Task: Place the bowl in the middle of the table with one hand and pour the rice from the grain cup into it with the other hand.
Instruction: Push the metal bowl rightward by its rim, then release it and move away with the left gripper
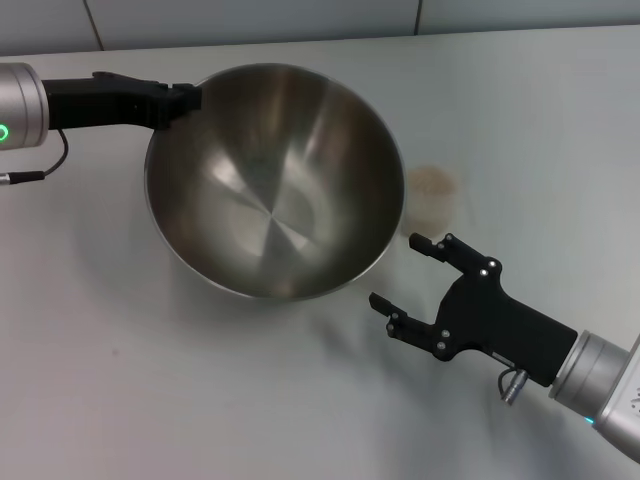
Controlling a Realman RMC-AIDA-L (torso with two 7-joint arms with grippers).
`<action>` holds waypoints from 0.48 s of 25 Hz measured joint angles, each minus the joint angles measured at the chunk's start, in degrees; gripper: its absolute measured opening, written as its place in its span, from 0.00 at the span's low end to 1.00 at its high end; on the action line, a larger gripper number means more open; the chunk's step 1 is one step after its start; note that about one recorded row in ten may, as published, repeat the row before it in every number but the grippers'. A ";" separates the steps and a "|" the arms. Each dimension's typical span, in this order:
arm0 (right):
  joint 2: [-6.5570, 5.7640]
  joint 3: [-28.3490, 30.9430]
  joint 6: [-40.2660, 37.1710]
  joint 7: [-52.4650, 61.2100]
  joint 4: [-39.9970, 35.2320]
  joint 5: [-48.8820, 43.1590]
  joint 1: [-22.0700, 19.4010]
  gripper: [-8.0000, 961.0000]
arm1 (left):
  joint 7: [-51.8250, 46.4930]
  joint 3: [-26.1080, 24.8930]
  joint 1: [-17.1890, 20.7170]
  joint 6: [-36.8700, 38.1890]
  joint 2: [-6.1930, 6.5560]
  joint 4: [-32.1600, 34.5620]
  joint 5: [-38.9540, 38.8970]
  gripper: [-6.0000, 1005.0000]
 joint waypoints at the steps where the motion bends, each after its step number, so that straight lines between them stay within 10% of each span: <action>1: 0.00 0.04 0.00 0.00 0.00 0.00 -0.06 0.83 | 0.00 0.00 0.00 0.00 0.00 0.00 0.00 0.05; 12: 0.00 0.16 0.00 0.00 0.00 0.06 0.02 0.83 | 2.68 0.07 0.11 -3.09 0.06 -4.52 -0.31 0.05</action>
